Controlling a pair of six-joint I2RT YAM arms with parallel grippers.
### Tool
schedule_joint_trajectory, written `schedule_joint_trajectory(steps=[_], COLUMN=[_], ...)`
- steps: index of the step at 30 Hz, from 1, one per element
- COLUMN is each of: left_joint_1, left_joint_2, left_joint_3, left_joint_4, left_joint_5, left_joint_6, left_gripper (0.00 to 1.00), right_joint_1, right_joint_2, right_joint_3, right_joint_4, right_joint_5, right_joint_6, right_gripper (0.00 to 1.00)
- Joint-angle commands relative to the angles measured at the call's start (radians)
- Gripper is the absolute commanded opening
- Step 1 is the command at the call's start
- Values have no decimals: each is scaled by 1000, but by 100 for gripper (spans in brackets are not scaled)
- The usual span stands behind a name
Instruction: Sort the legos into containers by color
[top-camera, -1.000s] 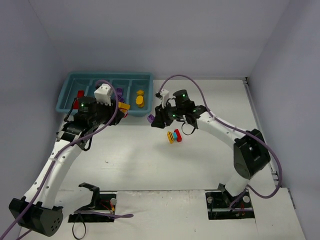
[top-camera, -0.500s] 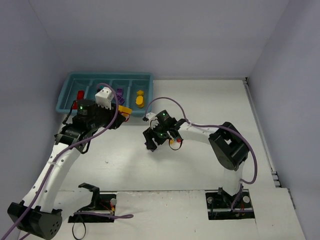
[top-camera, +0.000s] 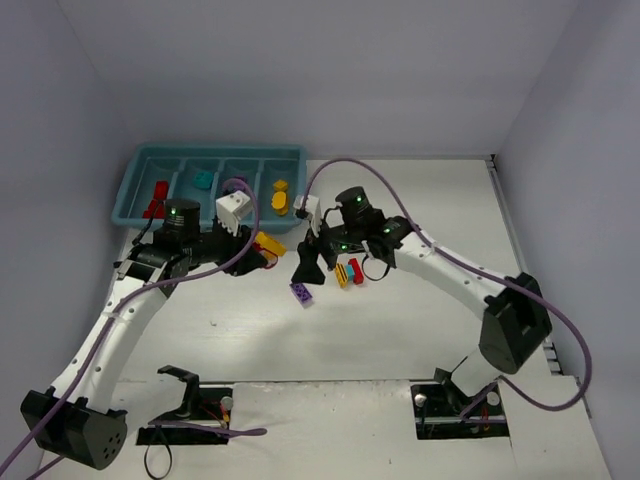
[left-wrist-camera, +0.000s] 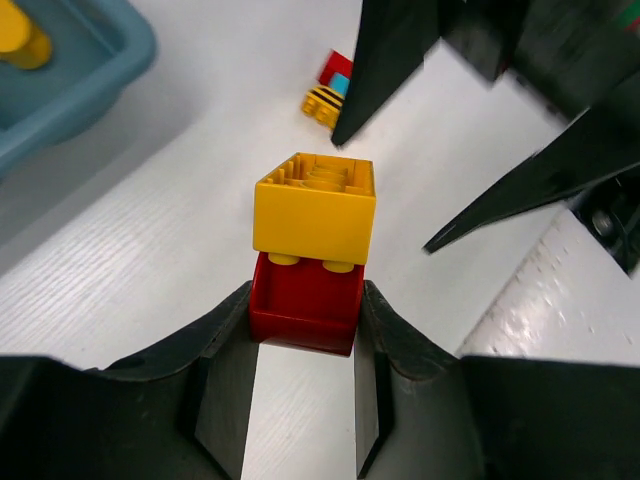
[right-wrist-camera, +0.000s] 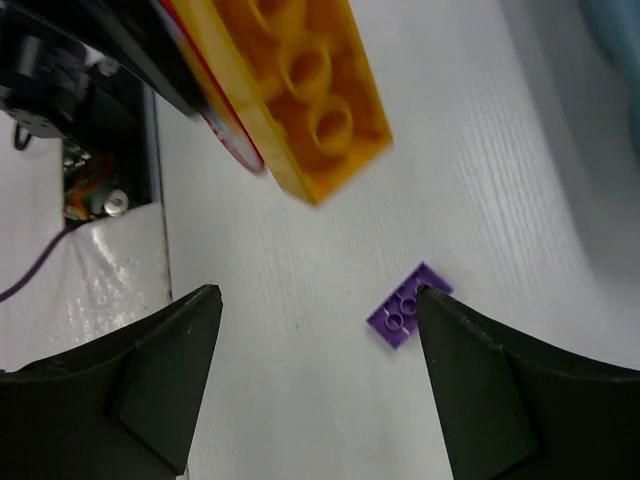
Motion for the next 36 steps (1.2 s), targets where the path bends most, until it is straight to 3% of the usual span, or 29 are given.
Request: schedule_joint_trajectory(steps=[1,10,18,26,29,30,36], left_joint_1=[-1,-7,-38,-90,-93,-92,-93], left_joint_2=[12,13,16,23,29,29,35], left_joint_3=[76,134,136,136,140,139,106], left_joint_4=[-52,-106,-127,-119,-119,-121,-147], left_joint_5=[204,404,458,403,389,375,288], left_joint_6=[125,200,211,220,223,226,268], left_gripper=[0,0,0,0,0,0,0], right_joint_1=[-10,-8,-8,-8,-8,-8,-66], right_joint_2=[-102,-134,-139,-129,-128,-128,-160], right_joint_3=[110,142,165,185,189,188,167], right_joint_4=[-69,-71,-71,-71,-71,-71,-71], right_joint_5=[-228,-312,-332,-365,-369,-368,-371], right_joint_6=[-99,-93,-85,-70,-65,-65,-62], right_gripper=[75,75,64,38,17,3,0])
